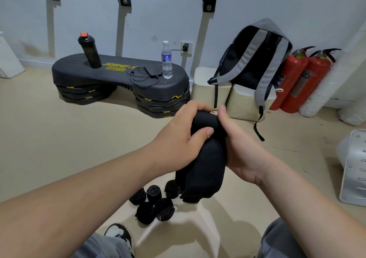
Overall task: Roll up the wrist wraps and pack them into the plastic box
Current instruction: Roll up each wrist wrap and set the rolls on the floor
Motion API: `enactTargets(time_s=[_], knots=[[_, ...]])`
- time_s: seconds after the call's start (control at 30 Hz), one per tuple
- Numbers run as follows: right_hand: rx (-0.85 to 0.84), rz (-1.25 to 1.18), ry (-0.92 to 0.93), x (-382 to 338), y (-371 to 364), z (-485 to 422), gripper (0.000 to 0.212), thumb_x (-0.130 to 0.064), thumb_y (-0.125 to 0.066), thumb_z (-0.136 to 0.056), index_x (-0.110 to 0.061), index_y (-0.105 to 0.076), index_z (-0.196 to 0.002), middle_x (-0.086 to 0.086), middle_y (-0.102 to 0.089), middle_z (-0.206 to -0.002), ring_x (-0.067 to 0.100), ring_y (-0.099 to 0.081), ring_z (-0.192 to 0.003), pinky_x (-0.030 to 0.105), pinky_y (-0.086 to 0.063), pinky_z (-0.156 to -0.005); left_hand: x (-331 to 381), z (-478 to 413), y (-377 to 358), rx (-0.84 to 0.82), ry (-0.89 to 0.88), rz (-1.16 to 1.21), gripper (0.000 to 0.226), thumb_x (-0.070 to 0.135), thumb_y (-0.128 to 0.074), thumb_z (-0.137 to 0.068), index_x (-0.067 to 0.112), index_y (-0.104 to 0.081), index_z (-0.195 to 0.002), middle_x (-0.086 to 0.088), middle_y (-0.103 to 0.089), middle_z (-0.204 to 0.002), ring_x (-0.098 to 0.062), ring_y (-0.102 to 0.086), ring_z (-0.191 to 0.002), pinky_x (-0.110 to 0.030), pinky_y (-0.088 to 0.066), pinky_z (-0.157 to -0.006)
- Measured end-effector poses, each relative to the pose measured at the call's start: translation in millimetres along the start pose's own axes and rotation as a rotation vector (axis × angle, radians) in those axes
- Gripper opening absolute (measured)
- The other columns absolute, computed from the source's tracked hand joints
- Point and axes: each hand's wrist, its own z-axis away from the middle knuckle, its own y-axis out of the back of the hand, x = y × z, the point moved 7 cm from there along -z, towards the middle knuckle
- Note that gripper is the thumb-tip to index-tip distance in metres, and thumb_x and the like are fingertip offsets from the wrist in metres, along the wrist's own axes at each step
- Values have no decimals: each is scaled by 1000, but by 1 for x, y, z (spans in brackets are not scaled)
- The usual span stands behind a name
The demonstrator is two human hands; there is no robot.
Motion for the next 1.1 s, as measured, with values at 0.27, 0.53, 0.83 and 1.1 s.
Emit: enactTargets(time_s=[0.27,0.53,0.83,1.1], knots=[[11,-7,44,3,1,-3,69,-73,-32,-102,-26,-67,-137,4,-74,-132,19,-69,-126,46,-42,-119,0,1,-12,18,46,179,39,31,-61,-93,33,-51,-131,2,-66,-115,-18,-67,-107,-49,-58,-95],[66,255,103,1,7,-4,63,-74,-28,-101,-34,-67,-132,-4,-79,-121,14,-74,-115,46,-56,-105,-6,0,-6,-69,119,206,29,15,-62,-104,33,-54,-126,-2,-71,-105,-28,-71,-98,-54,-62,-86],[93,54,219,-4,10,-4,42,-37,-64,-97,-18,-59,-134,16,-71,-130,32,-70,-122,43,-60,-97,-29,1,-5,-86,529,550,35,57,-55,-104,33,-64,-127,6,-75,-121,-15,-76,-108,-45,-63,-95],[31,-13,249,-9,11,-4,48,7,-62,-96,-30,-66,-127,13,-69,-125,27,-70,-108,44,-61,-95,-30,-1,-1,-27,441,423,35,51,-66,-101,25,-59,-124,2,-73,-119,-15,-74,-110,-41,-63,-94]])
